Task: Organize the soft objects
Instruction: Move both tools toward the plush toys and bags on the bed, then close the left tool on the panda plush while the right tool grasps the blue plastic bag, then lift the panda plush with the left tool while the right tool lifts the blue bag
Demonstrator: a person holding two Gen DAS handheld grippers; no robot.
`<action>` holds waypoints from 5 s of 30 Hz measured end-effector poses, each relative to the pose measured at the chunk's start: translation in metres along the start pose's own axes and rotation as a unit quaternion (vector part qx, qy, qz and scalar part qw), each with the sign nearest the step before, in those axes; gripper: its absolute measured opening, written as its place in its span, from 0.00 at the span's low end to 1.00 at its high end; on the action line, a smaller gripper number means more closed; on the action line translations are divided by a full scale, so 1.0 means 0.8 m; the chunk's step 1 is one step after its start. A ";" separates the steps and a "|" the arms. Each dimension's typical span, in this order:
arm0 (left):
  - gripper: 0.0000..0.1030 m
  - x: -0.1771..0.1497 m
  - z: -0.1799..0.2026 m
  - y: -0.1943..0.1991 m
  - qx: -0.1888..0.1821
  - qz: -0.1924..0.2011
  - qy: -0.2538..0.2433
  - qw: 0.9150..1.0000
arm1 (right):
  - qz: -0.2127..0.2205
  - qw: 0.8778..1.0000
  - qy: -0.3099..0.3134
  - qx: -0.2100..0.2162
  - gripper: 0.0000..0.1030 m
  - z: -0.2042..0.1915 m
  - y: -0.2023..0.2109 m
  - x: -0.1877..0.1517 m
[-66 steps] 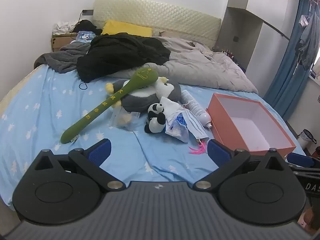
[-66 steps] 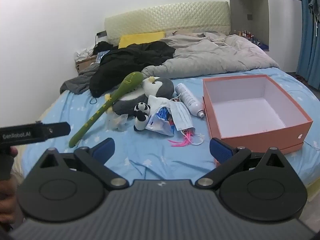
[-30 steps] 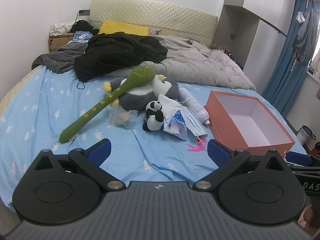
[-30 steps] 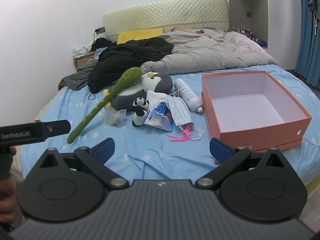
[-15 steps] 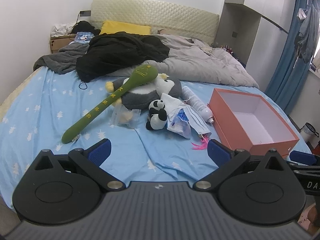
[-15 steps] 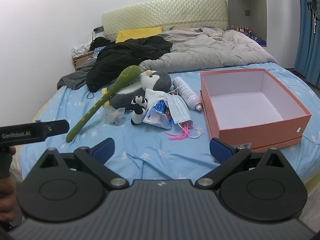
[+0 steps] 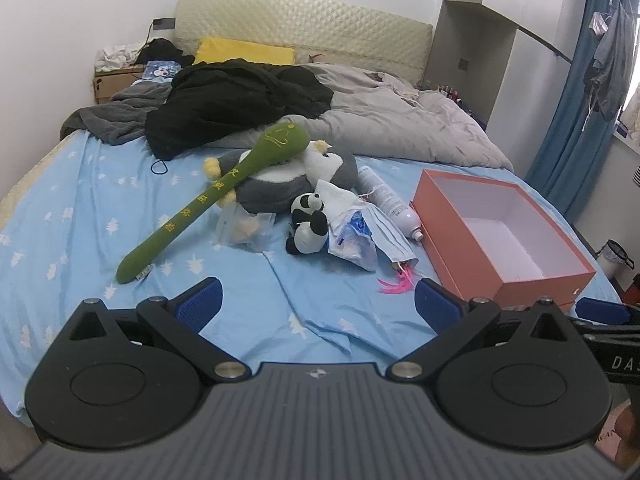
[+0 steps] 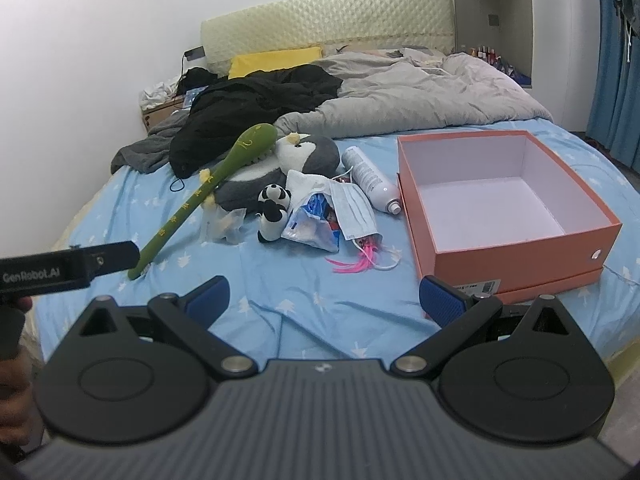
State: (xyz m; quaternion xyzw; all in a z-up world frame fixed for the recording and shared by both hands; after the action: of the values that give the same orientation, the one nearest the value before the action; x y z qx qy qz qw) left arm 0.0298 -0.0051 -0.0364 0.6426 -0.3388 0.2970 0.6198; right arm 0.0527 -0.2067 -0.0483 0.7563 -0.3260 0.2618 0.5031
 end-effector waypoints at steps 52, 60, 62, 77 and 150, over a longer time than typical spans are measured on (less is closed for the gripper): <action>0.99 -0.017 -0.033 -0.106 -0.014 -0.031 0.045 0.998 | -0.049 0.998 -0.035 0.029 0.98 0.003 -0.092 -0.010; 0.97 -0.016 -0.047 -0.170 -0.035 -0.020 0.065 0.997 | -0.066 0.996 -0.040 0.037 0.71 0.003 -0.151 -0.002; 0.94 -0.015 -0.050 -0.192 -0.036 -0.024 0.065 0.997 | -0.063 0.996 -0.041 0.042 0.70 0.004 -0.167 0.003; 0.88 0.004 -0.066 -0.328 -0.063 -0.041 0.068 0.995 | -0.058 0.995 -0.018 0.077 0.70 0.006 -0.288 0.011; 0.53 -0.056 -0.033 -0.296 -0.140 -0.090 0.064 0.984 | -0.142 0.989 -0.035 0.009 0.57 0.006 -0.248 -0.025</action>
State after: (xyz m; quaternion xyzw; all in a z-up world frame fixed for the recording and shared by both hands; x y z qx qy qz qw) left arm 0.1947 0.0246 -0.2119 0.5572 -0.2776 0.2300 0.7480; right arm 0.1904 -0.1510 -0.1818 0.8082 -0.2299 0.1643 0.5168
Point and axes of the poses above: each gripper's, at about its wrist camera, not at the fingertips, and y roughly against the way its jaws point, z to its right, x to its top, the point moved 3 cm from there along -y, roughly the way its jaws point, and after that the axes turned 14 degrees about -y, right-handed, at the moved point
